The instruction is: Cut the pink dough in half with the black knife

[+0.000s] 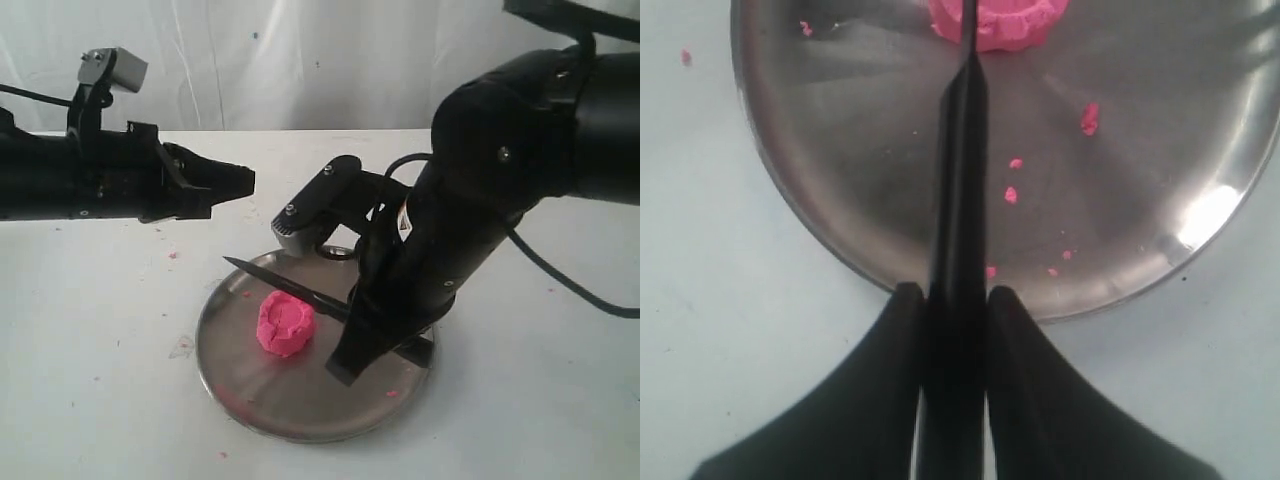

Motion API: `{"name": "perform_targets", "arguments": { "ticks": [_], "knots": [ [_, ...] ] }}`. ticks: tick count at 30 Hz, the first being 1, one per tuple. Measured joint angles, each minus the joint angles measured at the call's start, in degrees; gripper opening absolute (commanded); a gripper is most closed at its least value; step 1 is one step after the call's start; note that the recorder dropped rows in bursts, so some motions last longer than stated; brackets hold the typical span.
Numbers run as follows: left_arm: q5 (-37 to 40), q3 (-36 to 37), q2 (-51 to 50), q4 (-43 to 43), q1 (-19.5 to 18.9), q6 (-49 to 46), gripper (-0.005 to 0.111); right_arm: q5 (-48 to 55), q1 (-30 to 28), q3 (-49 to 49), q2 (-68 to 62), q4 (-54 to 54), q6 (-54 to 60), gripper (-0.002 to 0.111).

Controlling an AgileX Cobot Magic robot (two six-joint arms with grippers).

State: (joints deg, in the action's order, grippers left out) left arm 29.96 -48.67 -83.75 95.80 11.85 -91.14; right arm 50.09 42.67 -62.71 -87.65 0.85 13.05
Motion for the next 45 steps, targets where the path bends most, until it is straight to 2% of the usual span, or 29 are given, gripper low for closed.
{"name": "perform_targets", "arguments": {
  "ticks": [15,26,45],
  "knots": [
    [-0.6,0.0,-5.9,0.1,0.0,-0.9,0.000,-4.0,0.0,0.0,-7.5,-3.7,-1.1,0.000],
    [0.3,0.0,-11.3,2.8,0.0,-3.3,0.000,-5.1,0.0,0.0,-8.0,-6.5,-3.0,0.000],
    [0.9,0.0,-11.8,2.9,0.0,-4.9,0.000,-7.7,0.0,1.9,-8.0,-5.6,-3.2,0.000]
  ]
}}
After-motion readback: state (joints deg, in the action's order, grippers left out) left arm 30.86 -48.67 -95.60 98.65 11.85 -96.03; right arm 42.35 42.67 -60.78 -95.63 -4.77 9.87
